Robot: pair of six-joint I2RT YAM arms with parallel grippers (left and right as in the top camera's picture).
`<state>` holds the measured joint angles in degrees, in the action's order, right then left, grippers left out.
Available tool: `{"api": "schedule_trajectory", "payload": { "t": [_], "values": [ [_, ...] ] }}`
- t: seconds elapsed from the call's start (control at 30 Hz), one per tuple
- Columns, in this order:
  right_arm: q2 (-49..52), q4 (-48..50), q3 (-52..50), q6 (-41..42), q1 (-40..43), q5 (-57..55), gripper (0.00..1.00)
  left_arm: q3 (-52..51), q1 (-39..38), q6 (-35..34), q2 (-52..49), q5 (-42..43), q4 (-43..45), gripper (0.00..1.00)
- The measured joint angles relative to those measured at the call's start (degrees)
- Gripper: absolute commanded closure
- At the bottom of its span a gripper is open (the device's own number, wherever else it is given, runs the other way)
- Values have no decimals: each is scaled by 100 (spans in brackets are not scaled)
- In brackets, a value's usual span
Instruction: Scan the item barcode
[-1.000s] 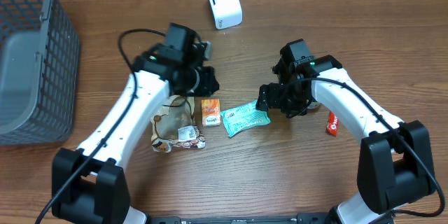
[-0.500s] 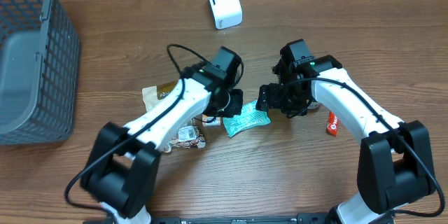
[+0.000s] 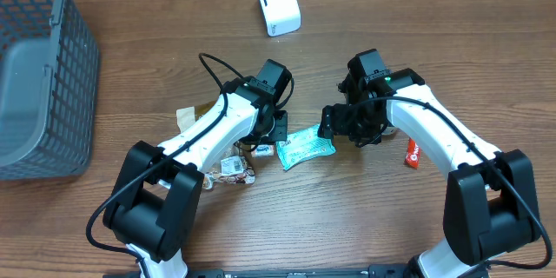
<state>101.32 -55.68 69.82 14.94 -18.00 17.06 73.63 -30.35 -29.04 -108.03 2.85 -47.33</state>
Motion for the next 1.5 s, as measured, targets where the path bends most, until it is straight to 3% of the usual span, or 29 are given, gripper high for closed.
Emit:
{"api": "schedule_trajectory", "payload": {
  "t": [0.13,0.2,0.27,0.5,0.77,1.2,1.43,1.5],
  "values": [
    [0,-7,0,0,0,2,17,-2,68,0,0,-437,-225,90],
    [0,-2,0,-2,0,2,18,-4,133,0,0,-586,-299,96],
    [0,2,0,-4,0,2,18,-4,240,-4,0,-654,-345,96],
    [0,55,0,-4,0,2,18,76,601,-4,0,133,-372,96],
    [0,55,0,0,0,2,17,326,505,-11,0,852,-267,96],
    [0,55,0,-4,0,0,17,326,-50,-66,-656,931,-98,96],
    [0,59,0,0,0,0,17,459,120,-52,-673,640,-619,96],
    [0,57,0,-4,0,0,17,551,173,-7,-675,562,-704,91]
  ]
}}
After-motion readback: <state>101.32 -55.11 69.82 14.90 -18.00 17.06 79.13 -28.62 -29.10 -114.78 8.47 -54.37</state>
